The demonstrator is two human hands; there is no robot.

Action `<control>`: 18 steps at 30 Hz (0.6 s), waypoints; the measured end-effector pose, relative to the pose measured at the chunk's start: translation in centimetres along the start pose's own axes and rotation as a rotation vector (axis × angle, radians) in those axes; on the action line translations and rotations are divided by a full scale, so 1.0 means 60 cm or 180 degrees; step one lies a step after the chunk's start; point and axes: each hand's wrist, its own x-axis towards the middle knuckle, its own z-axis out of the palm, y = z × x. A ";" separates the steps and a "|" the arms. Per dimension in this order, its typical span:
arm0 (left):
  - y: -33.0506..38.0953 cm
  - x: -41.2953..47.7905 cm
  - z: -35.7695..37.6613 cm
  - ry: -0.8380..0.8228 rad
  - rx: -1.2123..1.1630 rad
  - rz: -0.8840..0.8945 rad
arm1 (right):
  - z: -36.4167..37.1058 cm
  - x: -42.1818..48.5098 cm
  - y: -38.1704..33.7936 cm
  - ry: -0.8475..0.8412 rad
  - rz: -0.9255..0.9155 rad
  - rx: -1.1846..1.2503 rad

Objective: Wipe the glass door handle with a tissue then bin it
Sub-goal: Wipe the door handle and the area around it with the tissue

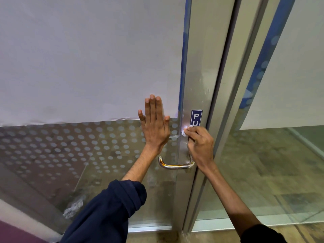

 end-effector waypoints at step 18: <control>0.000 -0.004 0.004 0.0047 -0.0066 0.0035 | 0.022 0.031 -0.030 0.0291 -0.0129 -0.0102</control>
